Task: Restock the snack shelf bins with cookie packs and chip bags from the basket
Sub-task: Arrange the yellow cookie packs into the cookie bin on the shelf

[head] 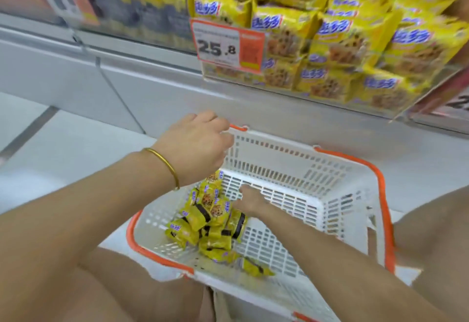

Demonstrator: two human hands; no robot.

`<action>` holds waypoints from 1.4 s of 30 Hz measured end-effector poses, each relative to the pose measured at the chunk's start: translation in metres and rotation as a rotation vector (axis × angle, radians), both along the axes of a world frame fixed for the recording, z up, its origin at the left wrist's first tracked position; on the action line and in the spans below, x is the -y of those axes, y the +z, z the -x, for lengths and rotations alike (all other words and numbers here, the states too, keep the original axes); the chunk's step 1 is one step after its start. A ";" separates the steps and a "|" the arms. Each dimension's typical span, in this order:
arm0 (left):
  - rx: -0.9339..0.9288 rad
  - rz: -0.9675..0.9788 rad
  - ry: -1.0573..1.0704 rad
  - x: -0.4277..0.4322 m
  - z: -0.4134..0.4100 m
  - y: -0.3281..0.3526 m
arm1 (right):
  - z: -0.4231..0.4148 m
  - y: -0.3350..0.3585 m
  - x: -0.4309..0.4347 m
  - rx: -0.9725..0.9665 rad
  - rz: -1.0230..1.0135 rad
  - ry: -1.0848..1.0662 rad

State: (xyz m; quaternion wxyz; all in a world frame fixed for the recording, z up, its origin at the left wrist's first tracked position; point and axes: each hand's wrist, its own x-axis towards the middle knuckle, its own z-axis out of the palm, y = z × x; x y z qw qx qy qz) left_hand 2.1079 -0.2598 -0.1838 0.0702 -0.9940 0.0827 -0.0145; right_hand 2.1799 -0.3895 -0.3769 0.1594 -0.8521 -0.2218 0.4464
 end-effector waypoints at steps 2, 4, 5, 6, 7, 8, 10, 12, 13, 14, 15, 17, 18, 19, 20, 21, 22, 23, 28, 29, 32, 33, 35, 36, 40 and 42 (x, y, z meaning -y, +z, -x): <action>0.007 0.016 -0.006 -0.003 -0.003 -0.002 | 0.017 -0.026 -0.006 -0.281 -0.009 -0.298; 0.007 0.025 -0.013 -0.006 -0.006 -0.003 | 0.030 -0.044 -0.012 -0.440 -0.050 -0.521; 0.006 0.023 -0.011 -0.007 -0.008 -0.005 | 0.035 -0.052 -0.015 -0.469 -0.066 -0.608; 0.007 0.018 -0.010 -0.008 -0.010 -0.005 | 0.039 -0.059 -0.018 -0.470 -0.064 -0.685; 0.003 0.011 -0.007 -0.007 -0.012 -0.004 | 0.042 -0.065 -0.021 -0.457 -0.055 -0.750; -0.018 0.008 0.008 -0.006 -0.014 -0.003 | 0.043 -0.068 -0.023 -0.449 -0.041 -0.782; -0.057 -0.013 0.054 -0.004 -0.018 -0.004 | 0.044 -0.073 -0.025 -0.487 -0.017 -0.779; -0.138 -0.019 0.099 -0.002 -0.022 -0.005 | 0.042 -0.074 -0.023 -0.534 -0.029 -0.783; -0.145 -0.022 0.101 0.000 -0.023 -0.005 | 0.041 -0.074 -0.021 -0.541 -0.039 -0.791; -0.139 -0.026 0.092 0.002 -0.024 -0.005 | 0.041 -0.074 -0.020 -0.538 -0.053 -0.782; -0.151 -0.037 0.090 0.003 -0.024 -0.006 | 0.040 -0.072 -0.018 -0.526 -0.070 -0.763; -0.192 -0.071 0.099 0.005 -0.024 -0.009 | 0.039 -0.069 -0.015 -0.473 -0.108 -0.706; -0.209 -0.095 0.099 0.007 -0.024 -0.009 | 0.036 -0.066 -0.011 -0.435 -0.123 -0.670; -0.226 -0.112 0.098 0.009 -0.024 -0.009 | 0.033 -0.062 -0.006 -0.405 -0.137 -0.641; -0.249 -0.118 0.096 0.010 -0.024 -0.009 | 0.028 -0.057 0.000 -0.386 -0.160 -0.622; -0.276 -0.115 0.099 0.011 -0.025 -0.009 | 0.021 -0.049 0.008 -0.396 -0.186 -0.623; -0.312 -0.101 0.109 0.012 -0.026 -0.009 | 0.013 -0.041 0.017 -0.429 -0.223 -0.635; -0.349 -0.072 0.131 0.013 -0.027 -0.010 | 0.005 -0.029 0.027 -0.478 -0.267 -0.636; -0.510 0.249 0.253 0.029 -0.040 -0.005 | -0.035 0.066 0.067 -0.573 -0.517 -0.422; -0.520 0.326 0.266 0.033 -0.044 -0.001 | -0.039 0.088 0.072 -0.561 -0.568 -0.394; -0.445 0.532 0.310 0.048 -0.057 0.019 | -0.047 0.146 0.083 -0.524 -0.739 -0.402; -0.383 0.581 0.296 0.051 -0.062 0.029 | -0.047 0.164 0.088 -0.501 -0.783 -0.424; -0.227 0.710 0.240 0.056 -0.070 0.051 | -0.045 0.197 0.099 -0.443 -0.873 -0.472; -0.147 0.808 0.212 0.058 -0.074 0.063 | -0.043 0.215 0.105 -0.392 -0.928 -0.491; 0.189 1.156 0.133 0.073 -0.091 0.103 | -0.052 0.277 0.115 0.162 -1.059 -0.503; 0.447 1.119 0.124 0.074 -0.098 0.116 | -0.071 0.299 0.110 0.490 -1.058 -0.517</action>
